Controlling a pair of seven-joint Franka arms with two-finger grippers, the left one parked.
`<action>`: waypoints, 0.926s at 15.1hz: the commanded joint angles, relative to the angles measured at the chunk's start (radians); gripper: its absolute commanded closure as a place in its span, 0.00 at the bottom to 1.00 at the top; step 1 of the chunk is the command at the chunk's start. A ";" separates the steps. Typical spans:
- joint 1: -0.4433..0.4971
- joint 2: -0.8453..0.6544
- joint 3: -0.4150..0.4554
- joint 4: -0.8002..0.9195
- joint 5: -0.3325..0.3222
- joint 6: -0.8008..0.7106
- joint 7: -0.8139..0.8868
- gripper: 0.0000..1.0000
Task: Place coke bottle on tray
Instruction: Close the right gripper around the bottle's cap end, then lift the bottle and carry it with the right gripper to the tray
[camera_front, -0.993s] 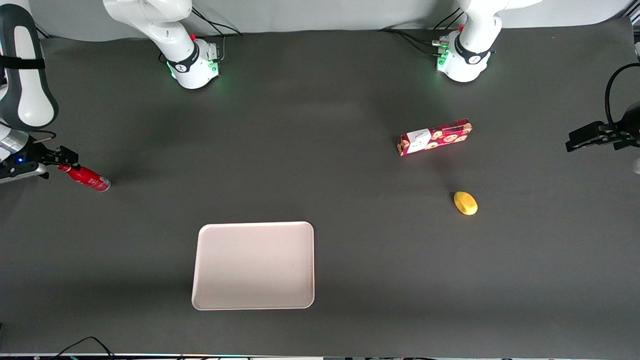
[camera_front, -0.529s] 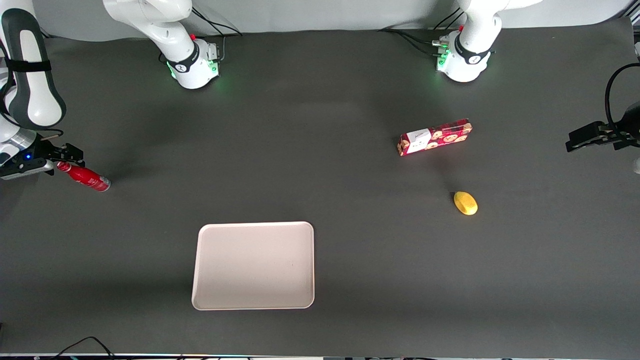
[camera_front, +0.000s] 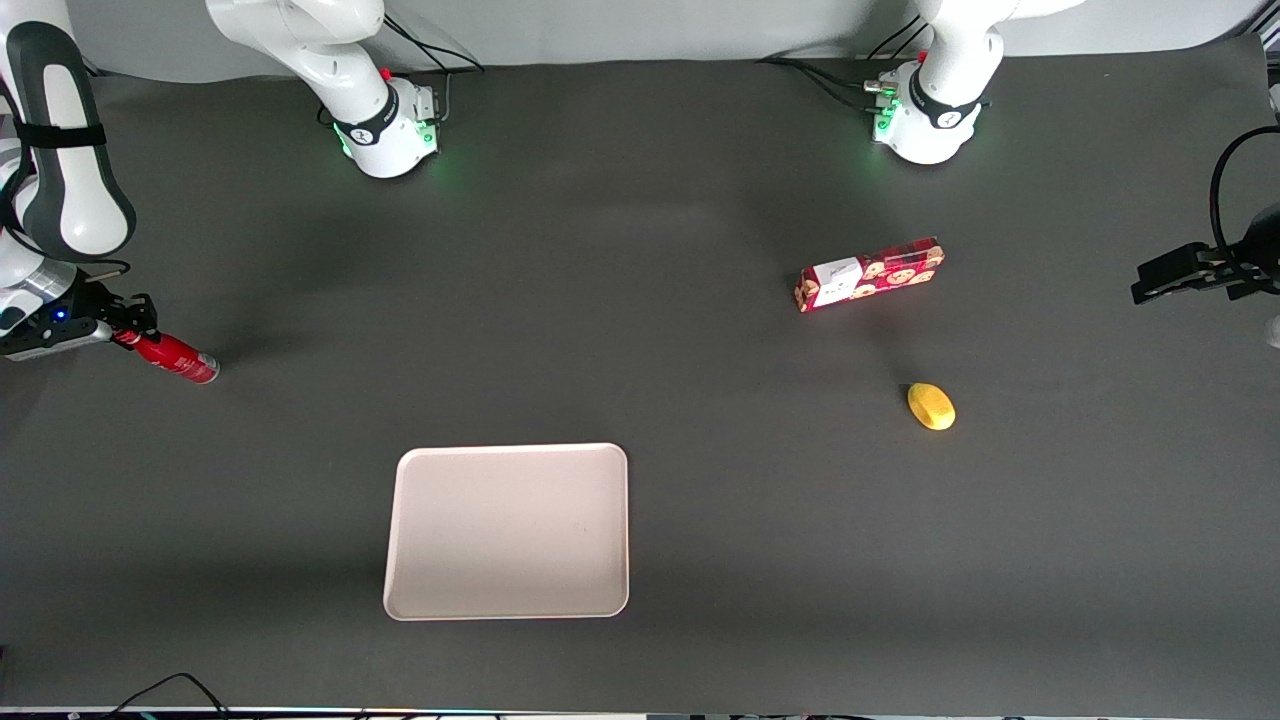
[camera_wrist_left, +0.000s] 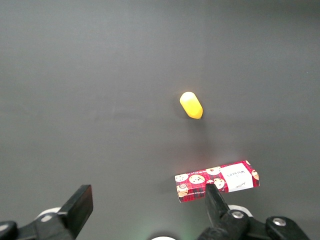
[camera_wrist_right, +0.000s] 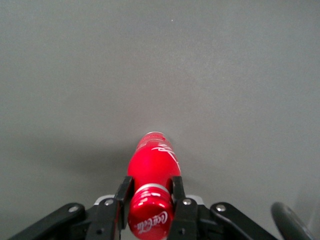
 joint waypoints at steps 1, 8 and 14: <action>0.005 0.007 -0.002 0.004 0.024 0.011 -0.031 0.93; 0.008 -0.013 0.002 0.117 0.025 -0.164 0.009 1.00; 0.025 -0.004 0.006 0.409 0.019 -0.446 0.090 1.00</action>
